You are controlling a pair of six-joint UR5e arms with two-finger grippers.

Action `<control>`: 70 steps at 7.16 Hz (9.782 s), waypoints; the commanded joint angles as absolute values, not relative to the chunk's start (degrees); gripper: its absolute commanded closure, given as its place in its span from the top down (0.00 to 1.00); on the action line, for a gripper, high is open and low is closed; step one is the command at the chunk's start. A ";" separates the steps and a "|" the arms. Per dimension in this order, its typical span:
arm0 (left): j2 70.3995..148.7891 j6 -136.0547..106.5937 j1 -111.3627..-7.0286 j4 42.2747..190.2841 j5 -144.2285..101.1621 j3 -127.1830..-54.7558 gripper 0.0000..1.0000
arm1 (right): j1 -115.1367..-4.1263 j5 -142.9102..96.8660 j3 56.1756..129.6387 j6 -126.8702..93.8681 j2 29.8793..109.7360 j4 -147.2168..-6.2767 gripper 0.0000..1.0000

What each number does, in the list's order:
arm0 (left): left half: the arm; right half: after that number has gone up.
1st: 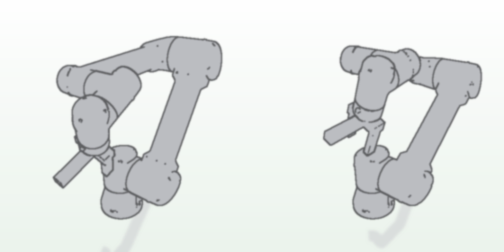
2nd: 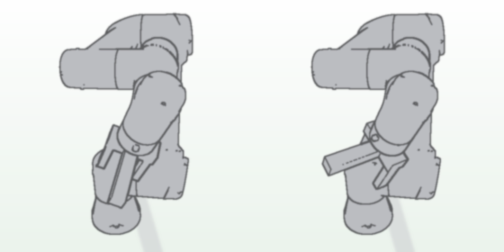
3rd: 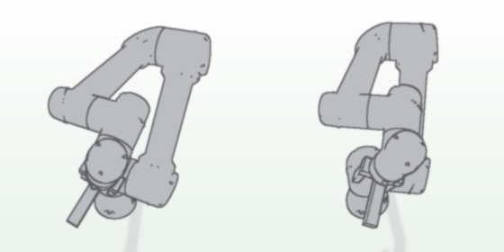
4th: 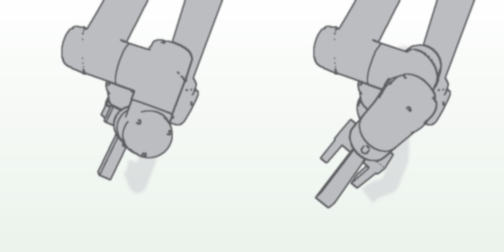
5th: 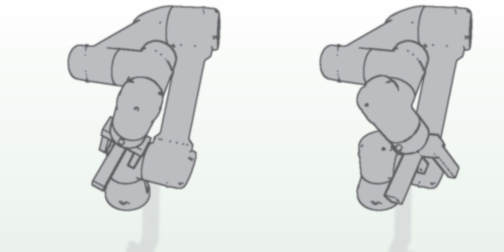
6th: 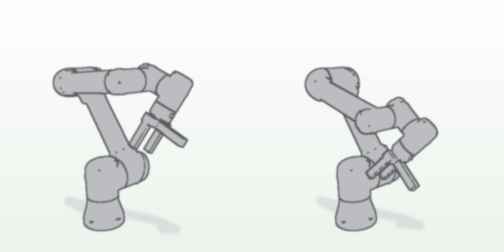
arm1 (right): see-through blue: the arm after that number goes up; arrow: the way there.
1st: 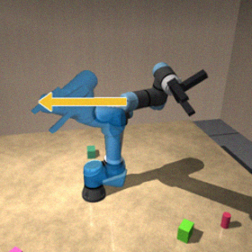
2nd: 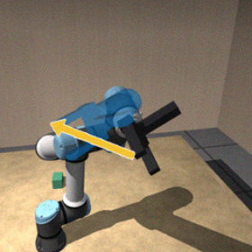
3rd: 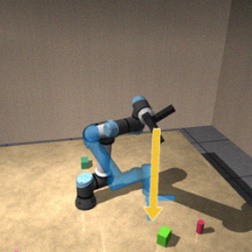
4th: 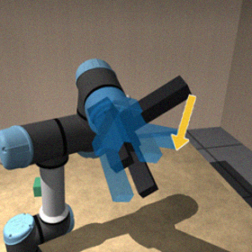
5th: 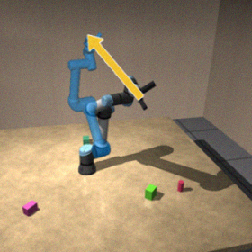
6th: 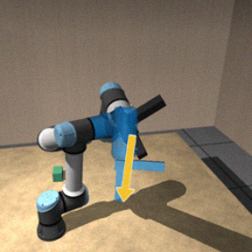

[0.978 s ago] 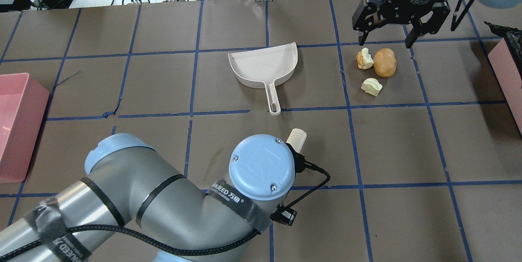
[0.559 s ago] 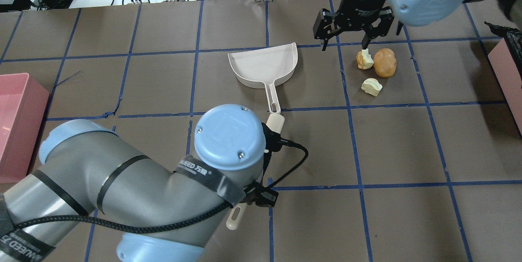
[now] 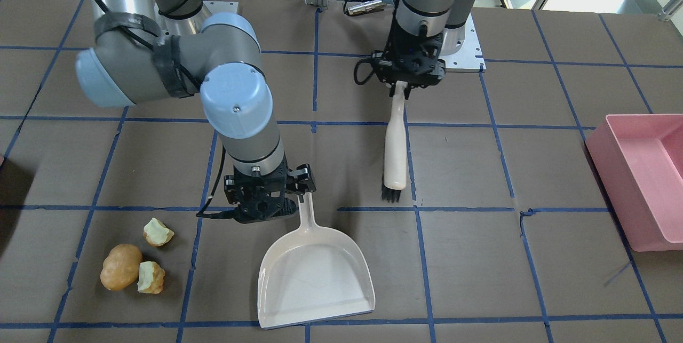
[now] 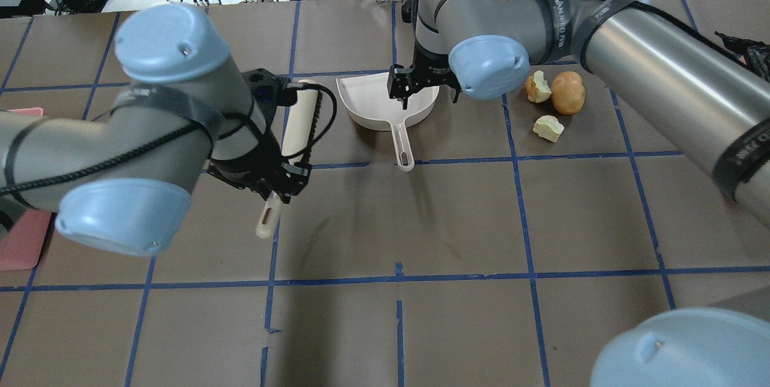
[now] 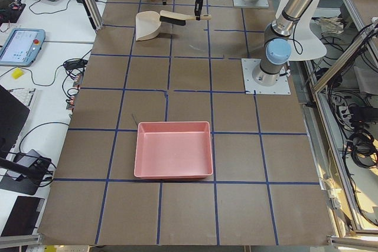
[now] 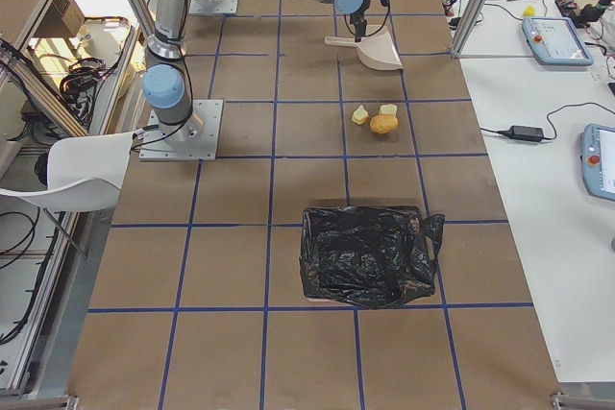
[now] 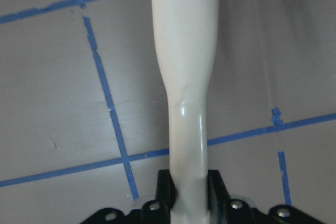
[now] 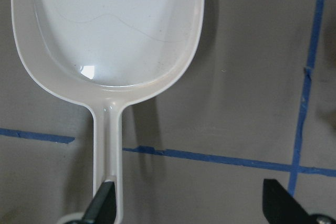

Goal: Sweep and dump trash in nearest bin
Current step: 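Grasp the dustpan handle with the right gripper while the left gripper carries the brush, then place the dustpan beside the bread with the right gripper while the left brings the brush, then sweep the bread pieces into the dustpan with the brush in the left gripper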

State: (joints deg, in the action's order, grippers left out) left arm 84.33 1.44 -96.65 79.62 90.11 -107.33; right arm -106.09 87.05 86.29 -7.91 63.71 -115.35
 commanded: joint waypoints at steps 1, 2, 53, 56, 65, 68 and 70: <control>84.38 6.41 -91.41 81.55 90.26 -105.20 0.00 | -109.85 87.97 89.19 -9.49 61.35 -120.49 0.95; 84.29 6.68 -91.32 81.65 90.44 -105.47 0.00 | -110.12 90.41 91.65 -9.49 61.96 -122.59 0.94; 137.37 -22.07 -125.60 64.95 85.87 -60.21 0.01 | -55.99 86.48 77.43 125.07 55.46 -106.61 0.00; 138.86 -21.62 -125.07 64.86 85.78 -60.12 0.01 | -56.07 86.48 77.43 125.07 55.46 -106.44 0.00; 139.84 -24.70 -134.11 64.34 85.25 -58.63 0.01 | -56.95 86.48 78.66 124.01 55.46 -107.14 0.00; 139.75 -24.52 -135.78 64.34 85.17 -53.80 0.01 | -57.30 86.31 78.75 123.93 55.46 -106.70 0.00; 139.66 -24.70 -138.06 64.25 85.51 -53.53 0.02 | -57.30 85.96 78.75 124.01 55.37 -106.52 0.00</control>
State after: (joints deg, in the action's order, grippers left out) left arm 139.77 -24.64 -136.62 64.28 85.28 -53.86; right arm -57.28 86.17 78.75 123.95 55.41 -106.67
